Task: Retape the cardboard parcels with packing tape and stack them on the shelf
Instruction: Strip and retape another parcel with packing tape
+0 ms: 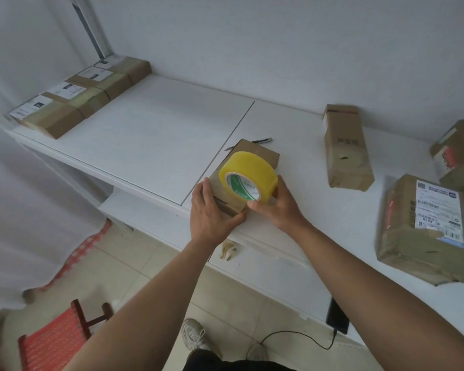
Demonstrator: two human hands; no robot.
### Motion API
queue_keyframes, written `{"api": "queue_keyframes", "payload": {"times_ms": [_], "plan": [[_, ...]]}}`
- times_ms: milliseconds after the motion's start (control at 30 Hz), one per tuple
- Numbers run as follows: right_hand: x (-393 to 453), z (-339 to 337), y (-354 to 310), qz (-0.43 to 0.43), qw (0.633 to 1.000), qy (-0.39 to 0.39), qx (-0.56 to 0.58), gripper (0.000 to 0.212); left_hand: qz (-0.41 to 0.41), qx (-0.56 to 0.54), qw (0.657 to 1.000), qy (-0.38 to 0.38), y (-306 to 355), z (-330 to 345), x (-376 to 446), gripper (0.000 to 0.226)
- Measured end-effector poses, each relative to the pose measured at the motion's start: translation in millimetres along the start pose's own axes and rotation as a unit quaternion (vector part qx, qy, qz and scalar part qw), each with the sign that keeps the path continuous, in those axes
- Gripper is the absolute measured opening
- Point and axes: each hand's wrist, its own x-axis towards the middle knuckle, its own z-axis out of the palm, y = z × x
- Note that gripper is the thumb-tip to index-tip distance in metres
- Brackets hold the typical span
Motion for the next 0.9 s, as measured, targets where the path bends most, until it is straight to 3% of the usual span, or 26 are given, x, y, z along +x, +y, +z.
{"api": "queue_keyframes", "payload": {"times_ms": [100, 200, 533, 900], "plan": [[2, 9, 6, -0.003, 1.0, 0.022, 0.01, 0.071, -0.003, -0.006, 1.0, 0.001, 1, 0, -1, 0.128], [3, 5, 5, -0.003, 0.999, 0.044, -0.005, 0.061, -0.012, -0.006, 1.0, 0.001, 2, 0, -1, 0.128], [-24, -42, 0, 0.013, 0.998, 0.033, -0.06, 0.047, -0.032, -0.021, 0.999, -0.005, 7, 2, 0, 0.131], [-32, -51, -10, 0.009, 0.992, 0.02, -0.122, 0.046, -0.034, -0.023, 0.999, -0.012, 4, -1, 1, 0.131]]}}
